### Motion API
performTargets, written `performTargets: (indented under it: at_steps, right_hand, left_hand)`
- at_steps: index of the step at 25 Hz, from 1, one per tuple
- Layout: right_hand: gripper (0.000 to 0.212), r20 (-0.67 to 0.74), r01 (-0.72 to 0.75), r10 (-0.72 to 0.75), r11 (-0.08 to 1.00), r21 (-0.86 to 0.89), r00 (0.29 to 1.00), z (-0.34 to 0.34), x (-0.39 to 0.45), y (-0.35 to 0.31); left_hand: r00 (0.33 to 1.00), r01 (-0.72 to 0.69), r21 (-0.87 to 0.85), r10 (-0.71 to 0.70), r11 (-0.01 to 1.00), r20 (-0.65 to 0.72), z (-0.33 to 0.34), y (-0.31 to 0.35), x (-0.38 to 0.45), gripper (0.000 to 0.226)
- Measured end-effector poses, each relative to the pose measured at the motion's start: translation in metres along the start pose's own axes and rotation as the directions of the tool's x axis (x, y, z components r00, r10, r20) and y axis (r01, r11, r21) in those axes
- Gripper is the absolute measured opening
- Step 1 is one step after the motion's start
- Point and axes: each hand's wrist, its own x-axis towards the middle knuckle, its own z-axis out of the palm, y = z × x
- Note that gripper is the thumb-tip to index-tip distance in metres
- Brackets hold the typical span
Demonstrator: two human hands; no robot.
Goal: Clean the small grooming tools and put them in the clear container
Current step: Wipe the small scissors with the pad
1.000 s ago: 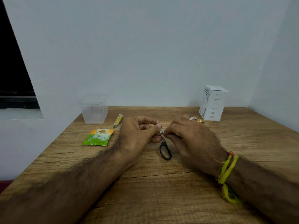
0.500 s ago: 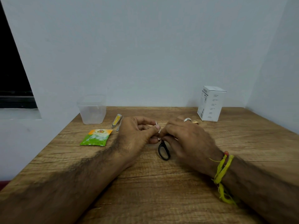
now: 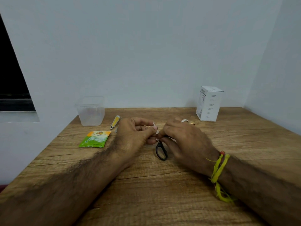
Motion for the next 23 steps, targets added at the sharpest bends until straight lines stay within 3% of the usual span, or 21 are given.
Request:
performTargets:
  at_steps: [19,23]
  right_hand:
    - [0.009,0.074,-0.015,0.01,0.998,0.064,0.997,-0.0047,-0.0007,0.0039]
    - [0.009,0.006,-0.047,0.047,0.993,0.105,0.999,-0.0084,-0.0028,0.0013]
  left_hand:
    - [1.0,-0.029,0.016,0.029,0.999,-0.011,-0.0023,-0.0008,0.0015,0.015]
    - [1.0,-0.02,-0.015,0.02,1.0,-0.022,-0.002,0.0009,0.0007,0.012]
